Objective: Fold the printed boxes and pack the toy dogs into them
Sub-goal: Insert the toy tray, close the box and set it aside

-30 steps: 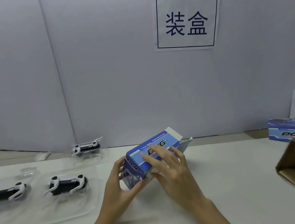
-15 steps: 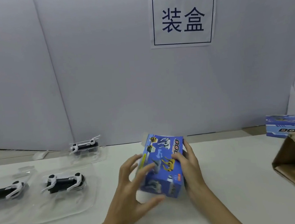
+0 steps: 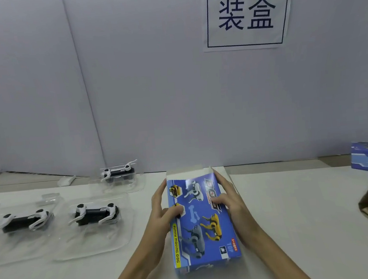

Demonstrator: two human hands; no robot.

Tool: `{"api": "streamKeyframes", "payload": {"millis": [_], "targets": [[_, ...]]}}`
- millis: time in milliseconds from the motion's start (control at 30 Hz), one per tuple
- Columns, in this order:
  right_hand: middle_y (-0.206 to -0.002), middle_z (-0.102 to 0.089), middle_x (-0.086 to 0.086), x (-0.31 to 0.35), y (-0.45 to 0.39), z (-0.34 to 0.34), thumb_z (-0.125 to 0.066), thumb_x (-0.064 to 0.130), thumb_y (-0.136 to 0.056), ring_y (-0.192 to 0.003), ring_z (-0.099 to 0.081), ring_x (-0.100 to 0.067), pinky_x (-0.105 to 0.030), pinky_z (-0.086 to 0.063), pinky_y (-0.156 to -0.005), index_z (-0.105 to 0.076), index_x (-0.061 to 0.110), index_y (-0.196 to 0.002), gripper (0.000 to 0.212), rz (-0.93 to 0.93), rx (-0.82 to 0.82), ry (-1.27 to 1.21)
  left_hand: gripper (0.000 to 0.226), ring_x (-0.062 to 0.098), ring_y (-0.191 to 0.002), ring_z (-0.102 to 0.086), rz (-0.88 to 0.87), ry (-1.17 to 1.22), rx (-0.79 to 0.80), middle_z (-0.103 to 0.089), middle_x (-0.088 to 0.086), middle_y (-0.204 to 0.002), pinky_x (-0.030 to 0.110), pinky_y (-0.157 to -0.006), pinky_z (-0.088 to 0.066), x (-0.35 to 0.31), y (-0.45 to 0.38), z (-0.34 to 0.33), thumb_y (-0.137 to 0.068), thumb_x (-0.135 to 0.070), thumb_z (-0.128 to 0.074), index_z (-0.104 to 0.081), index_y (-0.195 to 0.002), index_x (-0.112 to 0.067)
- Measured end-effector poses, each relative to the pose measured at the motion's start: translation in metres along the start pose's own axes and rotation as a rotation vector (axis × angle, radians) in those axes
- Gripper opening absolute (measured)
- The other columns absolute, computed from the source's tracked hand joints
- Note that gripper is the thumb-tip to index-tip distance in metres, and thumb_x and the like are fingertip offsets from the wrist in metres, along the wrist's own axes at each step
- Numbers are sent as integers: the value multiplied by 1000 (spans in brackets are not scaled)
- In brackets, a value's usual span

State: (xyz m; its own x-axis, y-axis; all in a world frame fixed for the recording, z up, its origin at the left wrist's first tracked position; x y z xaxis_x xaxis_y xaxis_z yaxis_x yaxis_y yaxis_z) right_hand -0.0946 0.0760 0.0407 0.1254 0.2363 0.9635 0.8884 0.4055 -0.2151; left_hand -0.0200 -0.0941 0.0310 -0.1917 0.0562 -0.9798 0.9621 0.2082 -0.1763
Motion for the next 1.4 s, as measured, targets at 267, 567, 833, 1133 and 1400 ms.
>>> {"api": "streamKeyframes", "payload": {"millis": [267,567,833,1133,1400], "targets": [[-132,-69,0,-5,2,-7,-67,33,-97,-110,-73,-31,-34,-63,-75,-54,35,-138,42,-45,50,-106,58,-9,-45,-58,-97,-217,39,-51,12,-99,10,-49,-43,-55,6,-45,-92,35,-32,-42,-137,2],[-106,-68,-25,-8,3,-6,-58,21,-104,-89,-69,-34,-36,-56,-72,-61,10,-111,14,-94,4,-40,48,-16,-39,-49,121,-33,-224,-32,5,-80,10,-58,-42,-74,17,-57,-104,18,-33,-27,-70,-16],[-82,-72,-16,-10,5,1,-62,23,-102,-63,-69,-23,-25,-51,-54,-57,8,-91,19,-151,-113,-80,40,-9,-44,-57,295,-81,-228,-39,10,-77,15,-62,-44,-48,4,-33,-112,-6,-33,-41,-74,-13],[-96,-74,-27,-12,7,2,-69,20,-97,-61,-71,-23,-27,-55,-50,-52,15,-122,30,-176,-196,-131,46,14,-77,-76,191,223,-275,-62,23,-124,24,-56,-58,-25,29,-19,-95,-19,-65,-47,-138,-16],[-83,-66,-19,-8,7,-3,-62,33,-102,-63,-68,-22,-24,-53,-53,-55,1,-98,33,-153,-121,-135,44,-11,-32,-46,169,-35,-225,-29,2,-76,16,-57,-40,-51,6,-32,-114,-16,-24,-33,-71,-18]]}}
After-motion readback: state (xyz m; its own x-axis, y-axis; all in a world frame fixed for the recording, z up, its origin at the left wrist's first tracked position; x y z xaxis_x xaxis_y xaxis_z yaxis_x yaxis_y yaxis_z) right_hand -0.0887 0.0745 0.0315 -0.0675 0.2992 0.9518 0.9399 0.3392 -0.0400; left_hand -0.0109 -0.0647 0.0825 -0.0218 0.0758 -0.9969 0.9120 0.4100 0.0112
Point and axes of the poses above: each hand's wrist, its own y-axis away from the middle knuckle, its own z-axis out of the back of the hand, x = y × z, the point moved 7 cm from there along -y, towards the middle knuckle
